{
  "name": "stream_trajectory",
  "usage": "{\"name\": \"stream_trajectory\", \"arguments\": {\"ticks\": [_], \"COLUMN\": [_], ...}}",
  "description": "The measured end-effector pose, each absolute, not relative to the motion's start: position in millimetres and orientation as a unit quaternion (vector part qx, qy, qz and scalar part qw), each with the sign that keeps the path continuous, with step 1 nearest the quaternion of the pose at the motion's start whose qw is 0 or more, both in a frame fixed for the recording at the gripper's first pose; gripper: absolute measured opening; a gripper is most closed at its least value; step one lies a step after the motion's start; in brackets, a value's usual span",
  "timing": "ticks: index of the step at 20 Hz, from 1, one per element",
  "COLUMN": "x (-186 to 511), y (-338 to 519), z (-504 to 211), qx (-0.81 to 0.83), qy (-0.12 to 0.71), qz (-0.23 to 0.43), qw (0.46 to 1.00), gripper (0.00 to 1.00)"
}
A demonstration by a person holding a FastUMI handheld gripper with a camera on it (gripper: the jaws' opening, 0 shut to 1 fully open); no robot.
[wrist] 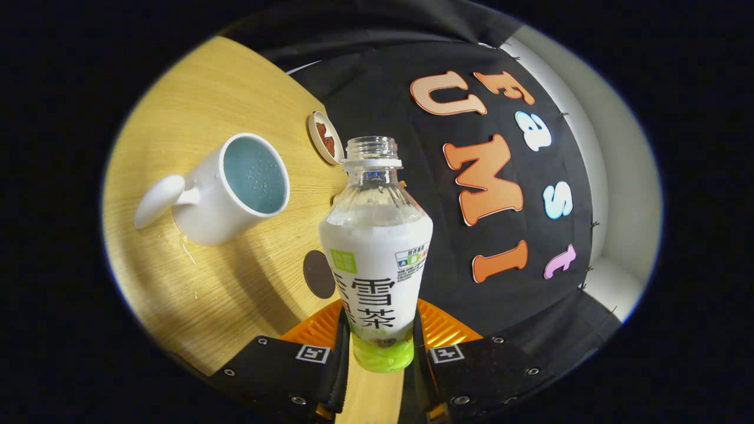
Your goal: Take the bottle from table, then pour the juice into the cup, finally place the bottle on the coaster
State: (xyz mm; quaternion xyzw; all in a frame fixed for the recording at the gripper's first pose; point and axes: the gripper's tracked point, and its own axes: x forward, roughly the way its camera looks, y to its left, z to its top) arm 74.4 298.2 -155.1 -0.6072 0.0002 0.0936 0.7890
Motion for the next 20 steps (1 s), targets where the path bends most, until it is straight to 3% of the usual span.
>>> {"name": "stream_trajectory", "arguments": {"ticks": [20], "x": [91], "y": [292], "z": [-137], "qx": [-0.74], "qy": [-0.05], "qz": [0.065], "qw": [0.667], "gripper": [0.47]}}
